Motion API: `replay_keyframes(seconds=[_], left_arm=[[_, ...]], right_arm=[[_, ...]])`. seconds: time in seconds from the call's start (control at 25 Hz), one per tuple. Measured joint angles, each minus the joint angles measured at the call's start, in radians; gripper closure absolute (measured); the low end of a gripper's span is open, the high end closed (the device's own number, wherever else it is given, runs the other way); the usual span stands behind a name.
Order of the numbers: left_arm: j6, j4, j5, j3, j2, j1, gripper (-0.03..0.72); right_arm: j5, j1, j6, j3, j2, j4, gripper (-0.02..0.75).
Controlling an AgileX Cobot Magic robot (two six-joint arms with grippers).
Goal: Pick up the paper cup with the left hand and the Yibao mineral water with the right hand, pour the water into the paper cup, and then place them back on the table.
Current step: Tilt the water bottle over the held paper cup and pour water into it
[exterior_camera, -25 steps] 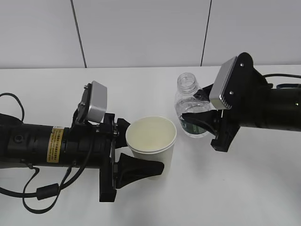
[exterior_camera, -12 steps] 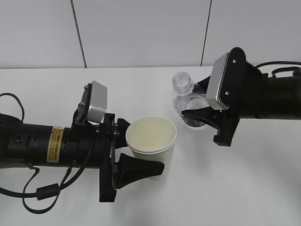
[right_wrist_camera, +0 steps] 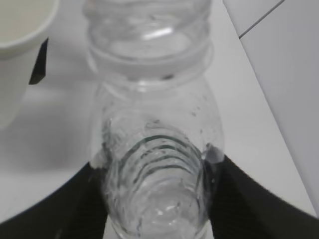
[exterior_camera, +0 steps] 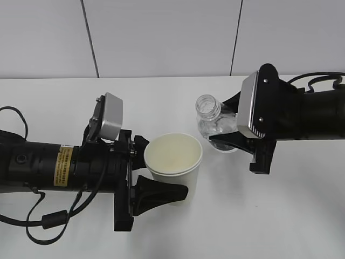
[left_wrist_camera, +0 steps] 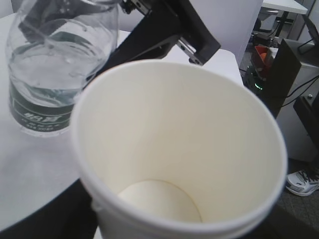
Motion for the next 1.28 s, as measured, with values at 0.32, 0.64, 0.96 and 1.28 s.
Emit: replay_keyframes(seconds=[0.32,0.64,0.96,1.28], left_arm=[[0.000,-0.001,0.003,0.000,0.000,0.000,0.253],[0.000,-0.007,0.003,0.000,0.000,0.000,0.253],[0.000,-0.012,0.003,0.000,0.000,0.000,0.253],[0.000,-0.013,0.004,0.000,0.000,0.000,0.253]], right_arm=[[-0.004,0.000,0.001,-0.048,0.000,-0.036,0.304],[-0.006,0.000,0.001,-0.058,0.000,-0.095,0.305],[-0.008,0.000,0.001,-0.069,-0.016,-0.113,0.305],[-0.014,0.000,0.001,-0.120,-0.022,-0.164,0.305]])
